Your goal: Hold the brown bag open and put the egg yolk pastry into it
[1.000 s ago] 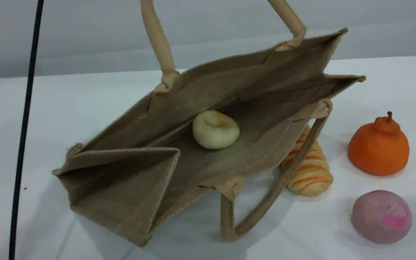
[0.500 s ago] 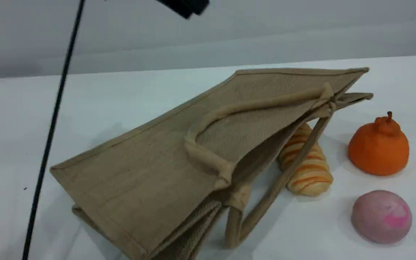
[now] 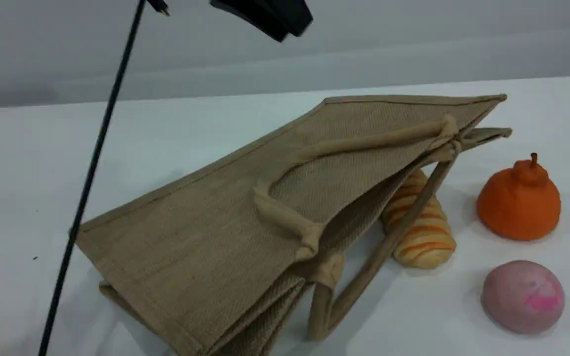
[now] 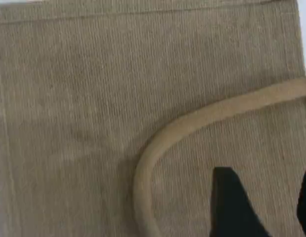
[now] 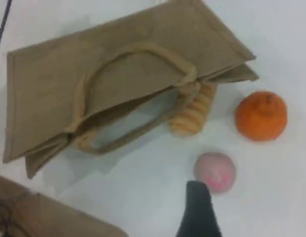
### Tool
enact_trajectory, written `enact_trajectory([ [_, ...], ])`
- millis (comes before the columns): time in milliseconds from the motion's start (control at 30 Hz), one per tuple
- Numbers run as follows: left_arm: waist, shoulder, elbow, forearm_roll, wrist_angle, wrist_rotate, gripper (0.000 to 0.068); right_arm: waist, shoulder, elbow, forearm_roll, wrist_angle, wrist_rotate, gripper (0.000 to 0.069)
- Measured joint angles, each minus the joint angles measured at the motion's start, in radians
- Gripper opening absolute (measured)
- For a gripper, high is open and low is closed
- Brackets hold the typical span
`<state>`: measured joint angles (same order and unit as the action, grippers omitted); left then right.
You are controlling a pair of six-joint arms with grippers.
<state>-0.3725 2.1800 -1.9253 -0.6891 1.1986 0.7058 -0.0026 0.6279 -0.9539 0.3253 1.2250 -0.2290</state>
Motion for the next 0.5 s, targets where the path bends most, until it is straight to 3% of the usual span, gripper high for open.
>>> enact_trajectory([
  [500, -0.154, 0.168, 0.0, 0.016, -0.065, 0.0, 0.0311, 0.0, -0.084, -0.001, -0.035, -0.003, 0.071, 0.0444],
])
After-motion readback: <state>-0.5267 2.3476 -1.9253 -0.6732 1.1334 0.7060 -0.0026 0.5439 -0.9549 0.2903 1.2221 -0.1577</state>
